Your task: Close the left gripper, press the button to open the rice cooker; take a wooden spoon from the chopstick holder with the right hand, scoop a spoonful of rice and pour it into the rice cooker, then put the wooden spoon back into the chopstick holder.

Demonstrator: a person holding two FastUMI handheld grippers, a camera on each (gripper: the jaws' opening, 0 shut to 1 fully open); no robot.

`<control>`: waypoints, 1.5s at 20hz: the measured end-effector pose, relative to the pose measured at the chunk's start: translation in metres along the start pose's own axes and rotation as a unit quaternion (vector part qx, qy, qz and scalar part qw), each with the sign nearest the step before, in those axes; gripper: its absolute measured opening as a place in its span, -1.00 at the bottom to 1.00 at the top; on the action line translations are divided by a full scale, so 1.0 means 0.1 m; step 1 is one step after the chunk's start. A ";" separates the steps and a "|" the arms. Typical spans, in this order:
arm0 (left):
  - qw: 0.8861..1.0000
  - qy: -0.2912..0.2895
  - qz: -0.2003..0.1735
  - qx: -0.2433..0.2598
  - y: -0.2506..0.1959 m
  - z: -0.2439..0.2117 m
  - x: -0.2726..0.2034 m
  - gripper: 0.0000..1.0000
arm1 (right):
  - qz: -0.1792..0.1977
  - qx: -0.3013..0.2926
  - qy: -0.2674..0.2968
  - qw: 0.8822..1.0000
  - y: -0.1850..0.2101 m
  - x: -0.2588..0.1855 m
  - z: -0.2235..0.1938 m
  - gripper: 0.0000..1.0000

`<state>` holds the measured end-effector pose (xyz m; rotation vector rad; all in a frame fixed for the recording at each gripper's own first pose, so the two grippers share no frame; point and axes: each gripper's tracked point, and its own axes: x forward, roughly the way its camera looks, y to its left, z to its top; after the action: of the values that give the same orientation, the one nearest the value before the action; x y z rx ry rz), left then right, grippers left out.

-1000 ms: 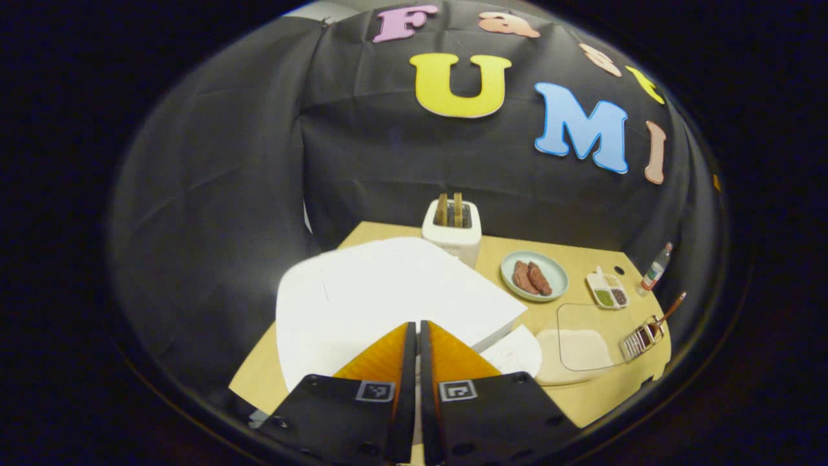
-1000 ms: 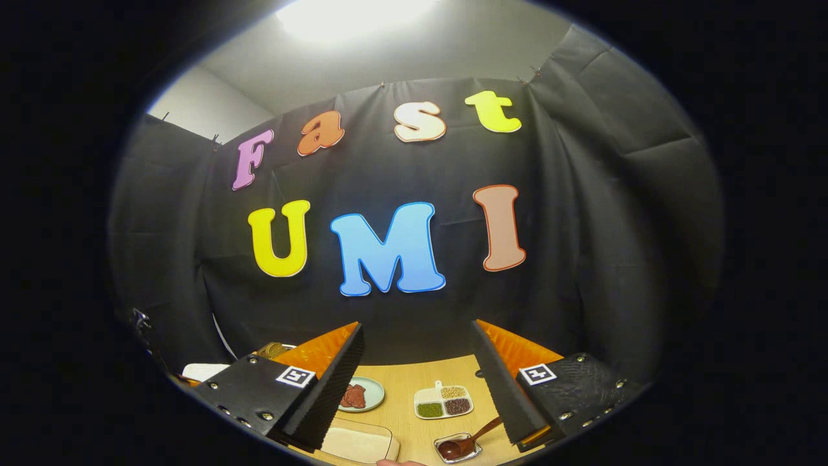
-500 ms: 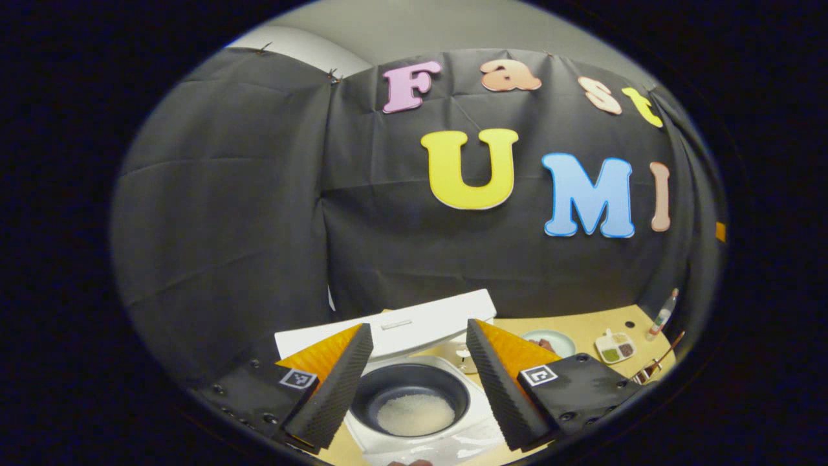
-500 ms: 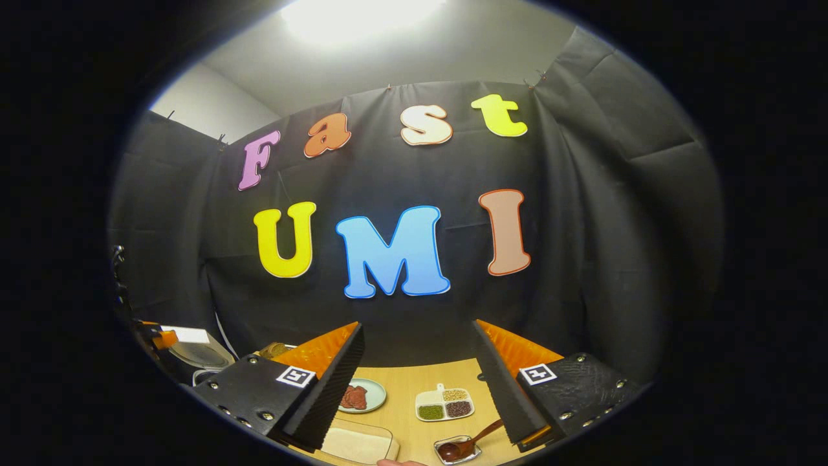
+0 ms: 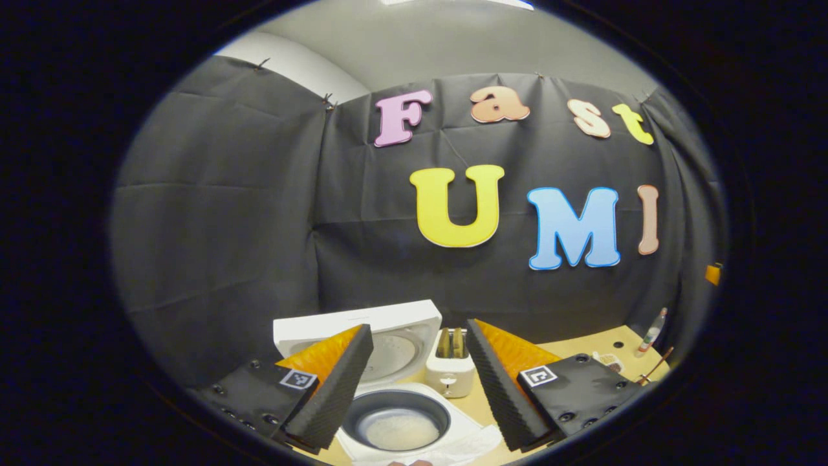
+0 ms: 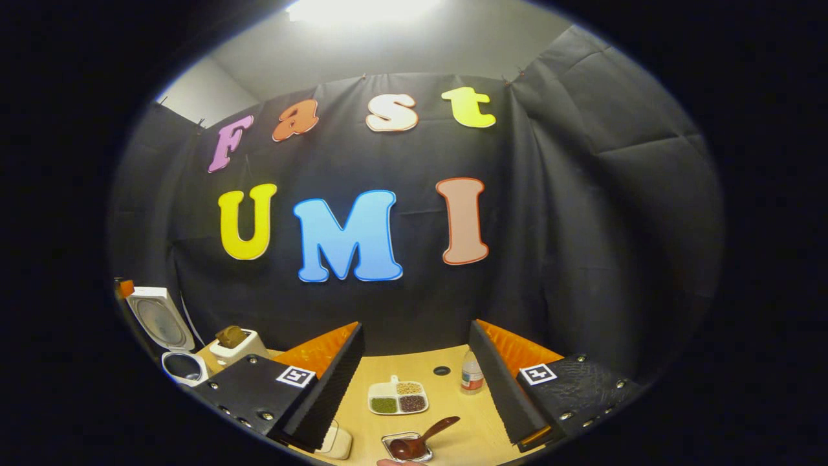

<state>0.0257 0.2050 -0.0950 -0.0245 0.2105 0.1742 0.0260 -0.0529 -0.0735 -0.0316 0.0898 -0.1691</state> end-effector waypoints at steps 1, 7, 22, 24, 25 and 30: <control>1.000 -0.005 0.000 -0.003 -0.03 0.04 -0.01 0.96 | -0.006 0.001 0.006 1.000 -0.09 0.02 -0.10 0.98; 0.999 -0.012 -0.006 -0.029 -0.18 0.10 -0.06 1.00 | -0.009 0.009 0.062 0.998 -0.43 0.17 -0.93 0.99; 0.998 -0.030 0.060 -0.004 0.12 0.33 -0.37 0.87 | 0.047 0.044 0.200 0.978 -0.24 0.74 -2.54 0.55; 0.997 -0.030 0.070 -0.006 0.19 0.32 -0.44 1.00 | 0.052 0.045 0.204 0.977 -0.17 0.75 -2.56 0.30; 0.997 -0.029 0.073 -0.007 0.23 0.30 -0.46 1.00 | 0.060 0.044 0.204 0.976 -0.11 0.76 -2.56 0.15; 0.996 -0.026 0.079 -0.004 0.28 0.26 -0.54 1.00 | 0.094 0.070 0.213 0.970 0.18 0.64 -2.49 -0.47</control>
<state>-0.0256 0.2243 -0.0585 -0.0121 0.1594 0.3336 0.0689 -0.0514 -0.3276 0.1546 0.5075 0.0111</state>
